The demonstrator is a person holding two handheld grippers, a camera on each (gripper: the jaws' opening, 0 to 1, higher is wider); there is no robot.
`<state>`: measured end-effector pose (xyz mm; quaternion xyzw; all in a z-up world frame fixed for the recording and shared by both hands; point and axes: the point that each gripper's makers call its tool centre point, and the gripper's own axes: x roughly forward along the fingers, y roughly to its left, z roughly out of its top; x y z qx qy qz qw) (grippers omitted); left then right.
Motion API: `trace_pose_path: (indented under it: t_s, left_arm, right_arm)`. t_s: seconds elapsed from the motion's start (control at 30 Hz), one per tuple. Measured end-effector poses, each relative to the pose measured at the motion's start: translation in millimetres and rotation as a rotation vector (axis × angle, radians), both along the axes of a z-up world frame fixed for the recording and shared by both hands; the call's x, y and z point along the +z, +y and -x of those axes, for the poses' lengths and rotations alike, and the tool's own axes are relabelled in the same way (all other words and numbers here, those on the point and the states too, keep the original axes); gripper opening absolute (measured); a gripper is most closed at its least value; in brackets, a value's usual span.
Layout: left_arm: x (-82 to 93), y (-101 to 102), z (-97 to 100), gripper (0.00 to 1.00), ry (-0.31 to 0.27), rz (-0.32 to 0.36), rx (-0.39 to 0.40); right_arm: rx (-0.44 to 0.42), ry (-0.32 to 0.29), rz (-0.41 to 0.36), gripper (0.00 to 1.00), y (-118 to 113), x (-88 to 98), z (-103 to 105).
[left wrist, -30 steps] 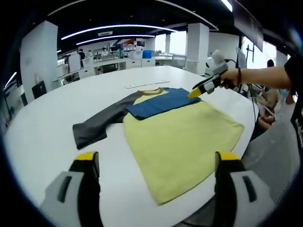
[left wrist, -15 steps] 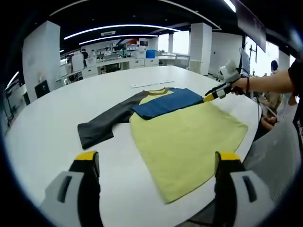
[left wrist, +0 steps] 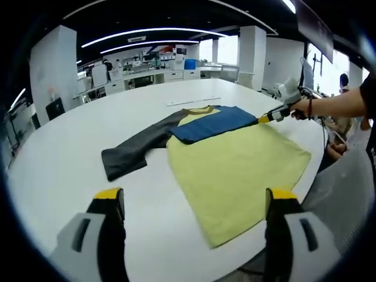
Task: Fold the garment on the visible template until the final outline fits inside the template.
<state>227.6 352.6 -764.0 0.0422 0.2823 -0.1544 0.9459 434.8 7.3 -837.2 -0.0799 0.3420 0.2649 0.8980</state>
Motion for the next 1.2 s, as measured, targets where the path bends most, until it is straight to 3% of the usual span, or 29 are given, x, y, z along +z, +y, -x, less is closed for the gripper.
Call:
trace_pose_path:
  t_s: [0.33, 0.77, 1.2]
  left_arm:
    - [-0.5, 7.8, -2.5, 0.94, 0.007, 0.009, 0.019]
    - [0.2, 34.4, -10.3, 0.9, 0.008, -0.007, 0.062]
    - [-9.4, 60.6, -22.2, 0.79, 0.022, -0.048, 0.105]
  right_arm:
    - [-0.069, 0.013, -0.011, 0.02, -4.3, -4.8, -0.9]
    - [-0.03, 0.014, 0.009, 0.0, -4.0, -4.4, 3.7]
    - [0.004, 0.033, 0.027, 0.0, -23.8, -6.0, -4.6]
